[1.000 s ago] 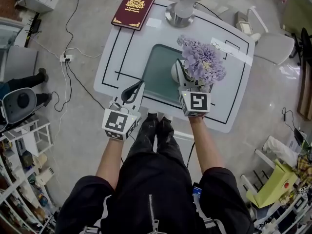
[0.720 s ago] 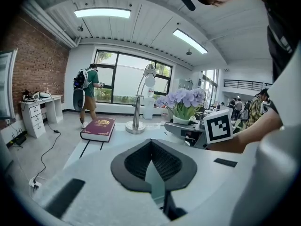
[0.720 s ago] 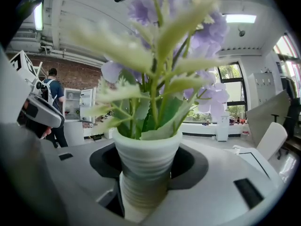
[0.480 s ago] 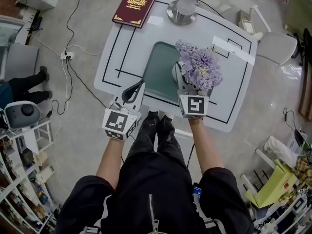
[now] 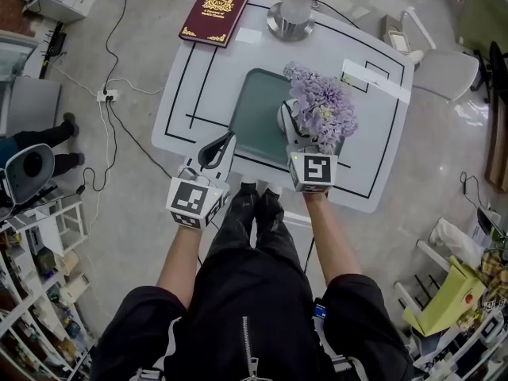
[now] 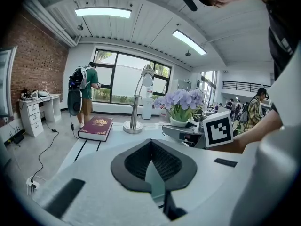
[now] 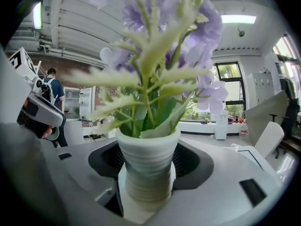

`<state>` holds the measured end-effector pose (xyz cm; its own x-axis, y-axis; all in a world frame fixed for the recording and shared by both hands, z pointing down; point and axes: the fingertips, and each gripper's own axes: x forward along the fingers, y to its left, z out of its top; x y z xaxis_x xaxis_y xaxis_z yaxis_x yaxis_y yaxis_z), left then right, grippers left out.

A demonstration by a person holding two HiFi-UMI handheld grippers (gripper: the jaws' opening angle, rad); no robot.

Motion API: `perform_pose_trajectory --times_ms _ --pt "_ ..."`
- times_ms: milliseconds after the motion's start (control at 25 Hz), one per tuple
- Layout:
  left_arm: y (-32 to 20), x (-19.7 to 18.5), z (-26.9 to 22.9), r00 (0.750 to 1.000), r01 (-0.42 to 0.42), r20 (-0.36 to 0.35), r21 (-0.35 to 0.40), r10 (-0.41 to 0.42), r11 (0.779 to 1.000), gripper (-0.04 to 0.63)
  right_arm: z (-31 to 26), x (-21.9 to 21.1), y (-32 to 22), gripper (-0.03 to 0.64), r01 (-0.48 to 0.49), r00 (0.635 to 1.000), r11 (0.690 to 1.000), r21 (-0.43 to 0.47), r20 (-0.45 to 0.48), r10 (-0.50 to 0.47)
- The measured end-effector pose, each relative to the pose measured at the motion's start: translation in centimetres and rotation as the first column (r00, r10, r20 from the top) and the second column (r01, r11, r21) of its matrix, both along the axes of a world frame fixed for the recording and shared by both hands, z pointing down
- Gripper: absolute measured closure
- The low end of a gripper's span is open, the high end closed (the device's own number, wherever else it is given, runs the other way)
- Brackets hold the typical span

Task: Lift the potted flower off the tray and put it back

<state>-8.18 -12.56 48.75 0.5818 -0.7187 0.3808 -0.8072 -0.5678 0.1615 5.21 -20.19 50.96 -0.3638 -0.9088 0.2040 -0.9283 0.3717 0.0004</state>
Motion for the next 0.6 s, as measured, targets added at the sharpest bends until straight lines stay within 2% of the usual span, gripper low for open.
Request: perform_pose_trajectory --times_ms 320,600 --pt "0.2 0.5 -0.7 1.000 -0.020 -0.009 0.013 0.020 1.000 0.591 0.0 0.8 1.6 0.356 -0.014 1.000 0.999 -0.029 -0.019 0.014" --pt "0.8 1.9 -1.6 0.998 -0.053 -0.034 0.034 0.054 0.998 0.591 -0.1 1.6 5.3 0.356 -0.048 0.998 0.995 -0.087 -0.042 0.044"
